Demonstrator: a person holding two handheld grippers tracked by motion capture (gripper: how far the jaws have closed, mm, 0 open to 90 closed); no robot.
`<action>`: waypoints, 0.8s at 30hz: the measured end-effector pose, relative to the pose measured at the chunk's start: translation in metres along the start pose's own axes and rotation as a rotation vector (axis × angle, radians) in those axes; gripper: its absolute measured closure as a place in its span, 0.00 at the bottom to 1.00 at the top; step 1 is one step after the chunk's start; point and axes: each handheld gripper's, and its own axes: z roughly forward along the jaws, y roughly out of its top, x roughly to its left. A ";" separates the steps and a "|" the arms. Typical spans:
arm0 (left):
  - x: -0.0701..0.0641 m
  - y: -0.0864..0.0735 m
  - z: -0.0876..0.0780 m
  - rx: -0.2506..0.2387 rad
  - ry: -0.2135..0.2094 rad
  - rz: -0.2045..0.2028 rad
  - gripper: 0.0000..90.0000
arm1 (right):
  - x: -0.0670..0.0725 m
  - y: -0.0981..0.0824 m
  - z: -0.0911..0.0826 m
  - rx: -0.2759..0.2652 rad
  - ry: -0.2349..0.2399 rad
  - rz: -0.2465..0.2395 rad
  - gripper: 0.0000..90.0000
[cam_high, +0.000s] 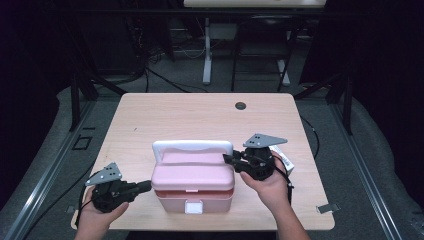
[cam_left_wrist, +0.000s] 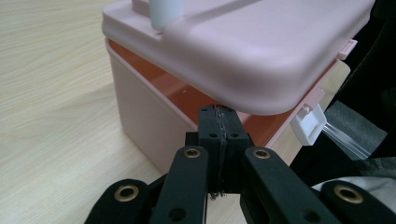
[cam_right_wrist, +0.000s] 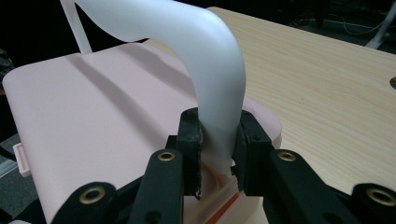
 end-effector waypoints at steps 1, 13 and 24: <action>0.000 0.000 0.000 0.000 0.000 0.000 1.00 | 0.000 0.000 0.000 0.000 0.000 0.000 0.82; -0.008 0.004 0.013 0.021 -0.030 0.019 1.00 | -0.002 -0.001 0.000 -0.005 0.002 0.006 0.82; -0.011 0.007 0.021 0.032 -0.043 0.034 1.00 | -0.002 -0.001 0.000 -0.011 0.003 0.012 0.82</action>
